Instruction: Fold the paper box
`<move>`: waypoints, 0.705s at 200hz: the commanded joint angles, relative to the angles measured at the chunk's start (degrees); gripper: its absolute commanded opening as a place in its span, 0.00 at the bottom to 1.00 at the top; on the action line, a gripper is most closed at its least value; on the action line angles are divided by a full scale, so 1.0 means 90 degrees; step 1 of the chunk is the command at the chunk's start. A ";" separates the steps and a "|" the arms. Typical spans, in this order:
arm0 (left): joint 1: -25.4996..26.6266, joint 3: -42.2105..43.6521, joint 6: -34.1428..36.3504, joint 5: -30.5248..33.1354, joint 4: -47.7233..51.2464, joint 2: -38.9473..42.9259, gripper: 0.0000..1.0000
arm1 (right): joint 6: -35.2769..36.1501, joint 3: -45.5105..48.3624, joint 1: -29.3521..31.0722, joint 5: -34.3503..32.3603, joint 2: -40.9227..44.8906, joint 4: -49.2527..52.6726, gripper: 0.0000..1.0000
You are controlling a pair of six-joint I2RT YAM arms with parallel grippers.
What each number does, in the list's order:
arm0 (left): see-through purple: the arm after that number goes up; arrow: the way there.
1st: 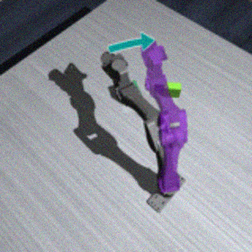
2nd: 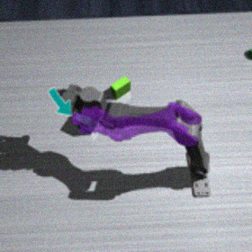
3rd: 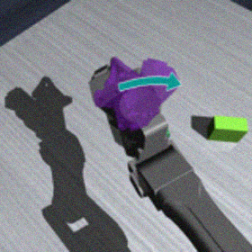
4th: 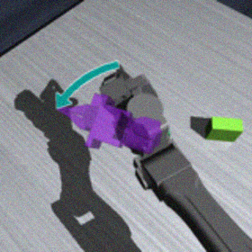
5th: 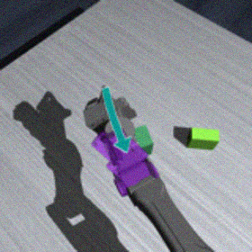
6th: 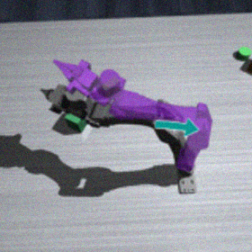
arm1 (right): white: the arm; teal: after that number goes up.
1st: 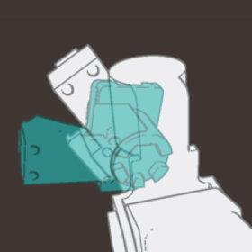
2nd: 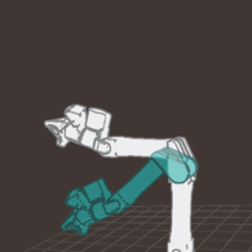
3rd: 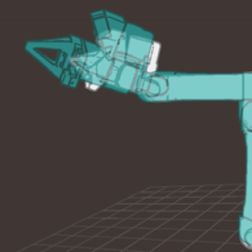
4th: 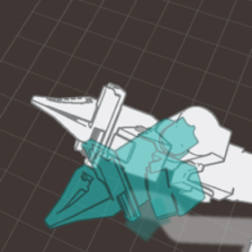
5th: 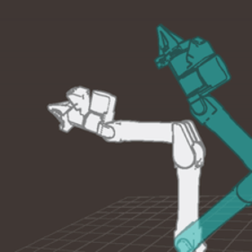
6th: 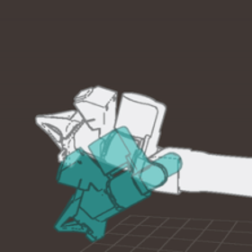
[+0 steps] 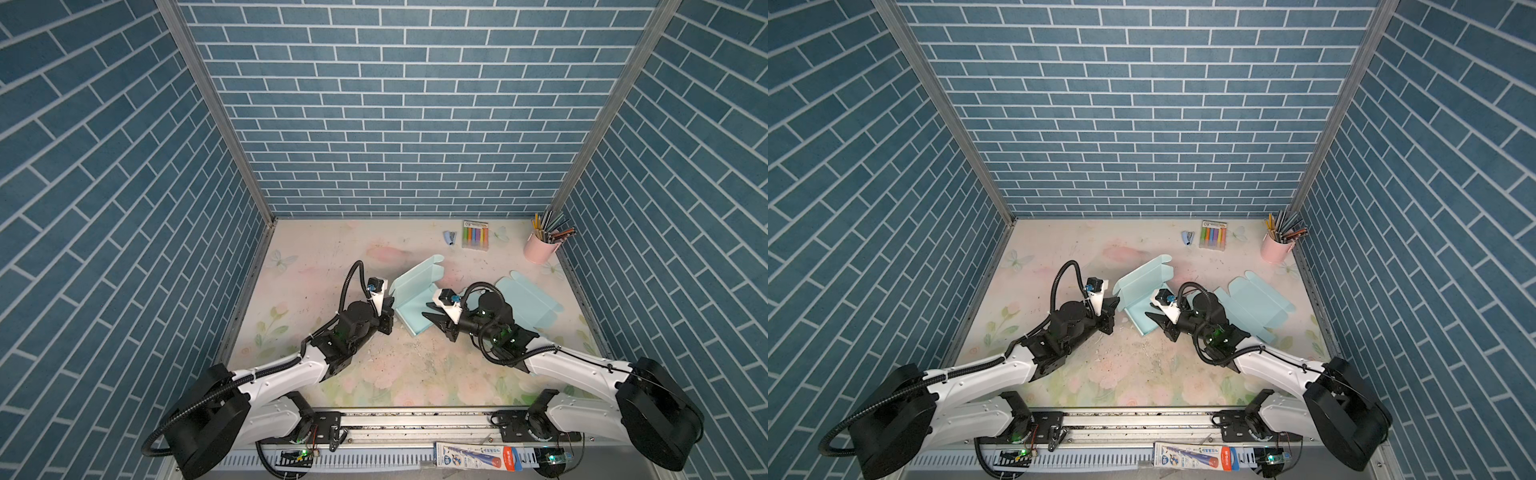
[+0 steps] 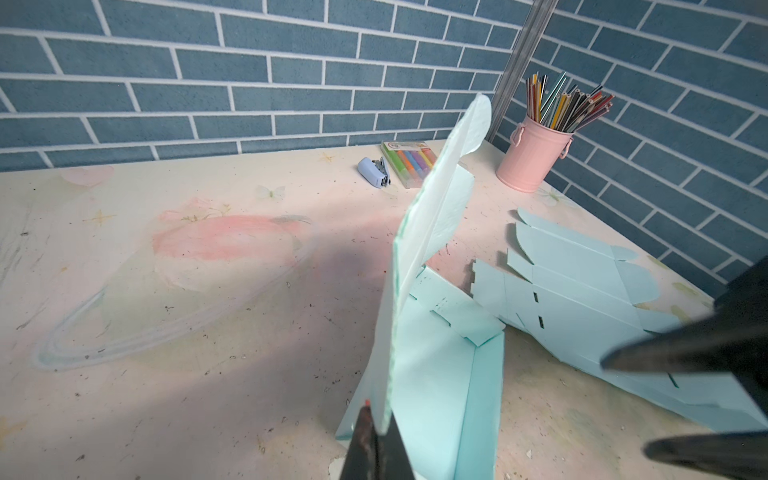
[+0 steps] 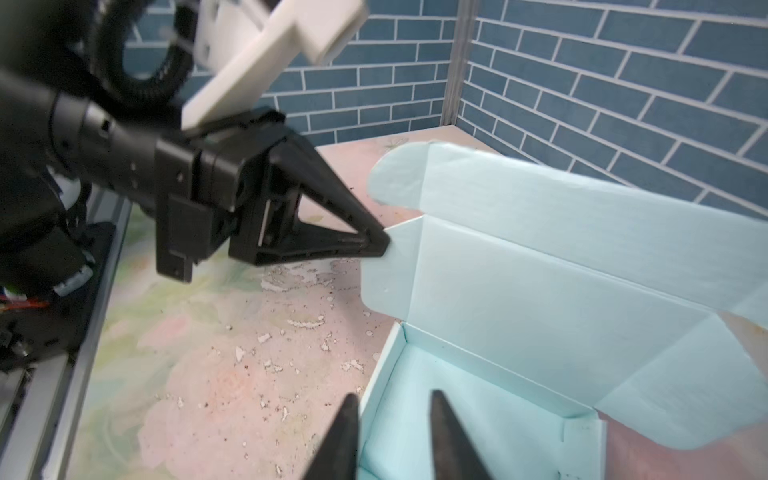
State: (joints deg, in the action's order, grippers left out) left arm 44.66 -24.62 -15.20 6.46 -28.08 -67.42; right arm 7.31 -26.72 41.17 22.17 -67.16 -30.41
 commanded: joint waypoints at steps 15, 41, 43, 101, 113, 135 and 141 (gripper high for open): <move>0.0046 -0.0180 0.0357 -0.0236 0.0247 -0.0032 0.02 | -0.0314 -0.0193 -0.1072 0.0203 0.0114 0.0255 0.58; 0.0042 -0.0165 0.0482 -0.0364 0.0398 0.0086 0.02 | -0.0118 -0.0398 -0.1548 0.0810 -0.0359 0.0090 0.62; 0.0041 -0.0165 0.0486 -0.0373 0.0403 0.0090 0.02 | -0.0089 -0.0414 -0.1552 0.0833 -0.0379 0.0084 0.62; 0.0028 -0.0136 0.0657 -0.0409 0.0604 0.0241 0.02 | 0.0837 -0.1189 -0.1821 0.1213 -0.1561 0.0102 0.64; 0.0019 -0.0105 0.0688 -0.0425 0.0620 0.0290 0.02 | 0.0898 -0.1279 -0.2023 0.1440 -0.1712 0.0008 0.65; 0.0015 -0.0089 0.0747 -0.0471 0.0639 0.0334 0.02 | 0.1291 -0.1776 -0.2266 0.1885 -0.2263 0.0328 0.66; 0.0016 -0.0096 0.0769 -0.0480 0.0648 0.0347 0.02 | 0.1403 -0.1918 -0.2296 0.1937 -0.2414 0.0443 0.66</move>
State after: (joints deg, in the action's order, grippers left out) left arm 44.71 -24.84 -10.07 3.03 -22.94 -65.36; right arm 13.91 -39.35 22.06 34.46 -84.49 -28.73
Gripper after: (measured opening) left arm 0.050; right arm 0.663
